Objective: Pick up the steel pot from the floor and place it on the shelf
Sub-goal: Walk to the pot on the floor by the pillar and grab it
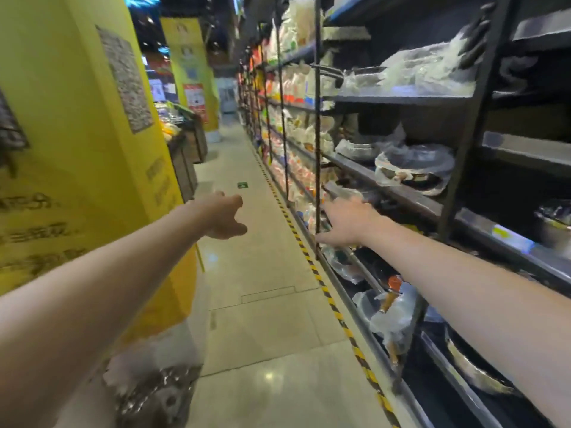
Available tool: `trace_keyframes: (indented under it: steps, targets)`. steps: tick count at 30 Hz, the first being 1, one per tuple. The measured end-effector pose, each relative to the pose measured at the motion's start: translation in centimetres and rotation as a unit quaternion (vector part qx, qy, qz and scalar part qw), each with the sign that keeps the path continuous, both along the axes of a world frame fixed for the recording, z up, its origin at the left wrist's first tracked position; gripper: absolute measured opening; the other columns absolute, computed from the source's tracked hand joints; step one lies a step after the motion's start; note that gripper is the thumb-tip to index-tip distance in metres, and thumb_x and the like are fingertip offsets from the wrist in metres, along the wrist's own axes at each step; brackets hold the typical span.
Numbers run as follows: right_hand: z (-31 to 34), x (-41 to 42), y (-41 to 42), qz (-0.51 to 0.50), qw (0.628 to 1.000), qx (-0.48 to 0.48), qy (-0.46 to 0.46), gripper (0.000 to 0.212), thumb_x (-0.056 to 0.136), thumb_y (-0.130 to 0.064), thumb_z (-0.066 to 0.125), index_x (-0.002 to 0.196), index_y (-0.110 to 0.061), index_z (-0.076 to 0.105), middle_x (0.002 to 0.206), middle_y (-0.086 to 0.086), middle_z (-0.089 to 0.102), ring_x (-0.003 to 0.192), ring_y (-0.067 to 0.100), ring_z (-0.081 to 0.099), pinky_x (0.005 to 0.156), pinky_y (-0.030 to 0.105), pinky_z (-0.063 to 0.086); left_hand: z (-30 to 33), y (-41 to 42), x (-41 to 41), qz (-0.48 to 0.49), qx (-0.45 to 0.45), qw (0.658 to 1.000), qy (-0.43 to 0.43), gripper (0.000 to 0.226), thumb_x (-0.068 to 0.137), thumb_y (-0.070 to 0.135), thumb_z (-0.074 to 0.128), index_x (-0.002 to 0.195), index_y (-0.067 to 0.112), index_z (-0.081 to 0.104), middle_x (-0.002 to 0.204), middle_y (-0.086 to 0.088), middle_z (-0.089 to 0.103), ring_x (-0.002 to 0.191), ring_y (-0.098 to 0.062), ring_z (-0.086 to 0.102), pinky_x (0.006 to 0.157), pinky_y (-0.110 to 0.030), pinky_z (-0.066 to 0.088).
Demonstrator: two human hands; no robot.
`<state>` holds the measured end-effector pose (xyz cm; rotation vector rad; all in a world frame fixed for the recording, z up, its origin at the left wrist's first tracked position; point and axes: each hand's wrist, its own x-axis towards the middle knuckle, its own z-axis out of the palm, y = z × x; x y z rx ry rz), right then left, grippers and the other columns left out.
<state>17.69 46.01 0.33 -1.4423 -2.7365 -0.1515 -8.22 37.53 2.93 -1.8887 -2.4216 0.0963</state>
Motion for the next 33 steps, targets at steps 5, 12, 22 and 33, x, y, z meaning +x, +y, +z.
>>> trace_keyframes:
  steps: [5, 12, 22, 33]
  targets:
    - [-0.4, -12.7, -3.9, 0.092, 0.996, 0.015, -0.006, 0.072, 0.084, -0.063, 0.059, 0.137, -0.016, 0.045, 0.137, 0.012, 0.049, 0.129, 0.040, 0.041, 0.100, 0.055, 0.042, -0.2, -10.6, -10.1, 0.130, 0.007, 0.992, 0.005, 0.070, 0.085, 0.059, 0.058, 0.144, 0.030, 0.035, 0.139, -0.014, 0.042, 0.124, -0.040, 0.045, 0.095, -0.050, 0.044]
    - [-0.9, -30.0, -12.1, 0.212, 0.976, 0.053, -0.008, 0.068, 0.082, -0.066, 0.055, 0.129, -0.016, 0.047, 0.129, 0.013, 0.052, 0.120, 0.039, 0.044, 0.090, 0.052, 0.045, -0.5, -25.6, -23.8, 0.265, 0.016, 0.963, 0.038, 0.065, 0.086, 0.056, 0.056, 0.142, 0.029, 0.035, 0.133, -0.013, 0.045, 0.120, -0.039, 0.047, 0.091, -0.053, 0.043]
    - [-2.3, -46.9, -20.5, 0.300, 0.952, 0.056, -0.002, 0.071, 0.087, -0.066, 0.053, 0.134, -0.014, 0.044, 0.133, 0.015, 0.050, 0.122, 0.039, 0.043, 0.093, 0.054, 0.045, -3.7, -37.1, -39.0, 0.355, 0.013, 0.935, 0.000, 0.060, 0.087, 0.052, 0.058, 0.137, 0.024, 0.040, 0.133, -0.017, 0.046, 0.118, -0.041, 0.048, 0.096, -0.058, 0.044]
    - [-9.1, -54.5, -15.7, 0.346, 0.935, 0.038, 0.061, 0.065, 0.089, -0.063, 0.050, 0.130, -0.013, 0.052, 0.128, 0.011, 0.058, 0.116, 0.035, 0.050, 0.088, 0.050, 0.052, -11.1, -26.7, -44.8, 0.264, 0.044, 0.963, -0.039, 0.057, 0.087, 0.047, 0.056, 0.136, 0.021, 0.043, 0.122, -0.017, 0.050, 0.104, -0.038, 0.055, 0.084, -0.051, 0.053]
